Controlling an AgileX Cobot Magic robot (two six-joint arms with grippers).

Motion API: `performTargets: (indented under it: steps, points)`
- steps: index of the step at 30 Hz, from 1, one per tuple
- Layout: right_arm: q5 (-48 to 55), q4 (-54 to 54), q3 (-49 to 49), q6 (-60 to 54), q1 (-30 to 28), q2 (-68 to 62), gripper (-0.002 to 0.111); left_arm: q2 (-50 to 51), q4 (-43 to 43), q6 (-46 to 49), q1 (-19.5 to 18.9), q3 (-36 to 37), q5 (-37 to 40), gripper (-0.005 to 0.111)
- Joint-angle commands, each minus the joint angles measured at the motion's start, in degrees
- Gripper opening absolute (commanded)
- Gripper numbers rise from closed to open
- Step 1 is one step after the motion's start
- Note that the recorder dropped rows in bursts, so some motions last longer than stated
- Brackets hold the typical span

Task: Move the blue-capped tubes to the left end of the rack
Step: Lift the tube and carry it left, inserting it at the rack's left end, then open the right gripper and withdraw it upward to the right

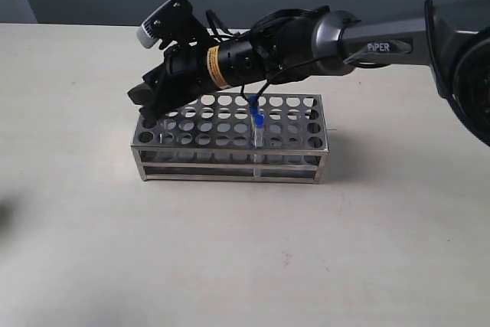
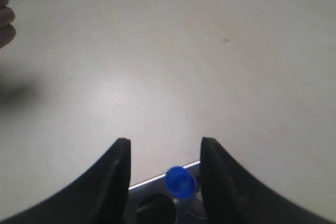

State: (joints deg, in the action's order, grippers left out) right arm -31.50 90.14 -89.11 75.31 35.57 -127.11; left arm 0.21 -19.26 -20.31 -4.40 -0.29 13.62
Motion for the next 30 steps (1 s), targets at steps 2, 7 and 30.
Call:
performTargets:
  steps: [2, 7, 30]
  points:
    - [0.2, 0.5, -0.3, 0.2, -0.2, 1.1, 0.044, -0.2, 0.1, -0.1, 0.5, 0.2, 0.1, 0.000]
    - [3.4, 1.3, -0.3, 0.3, -2.0, 7.5, 0.044, -0.2, 0.1, -0.1, 0.5, 0.2, 0.1, 0.000]
    - [-10.9, -0.3, 37.1, 1.7, -12.4, 45.8, 0.030, -0.2, 0.1, -0.1, 0.5, 0.2, 0.1, 0.000]
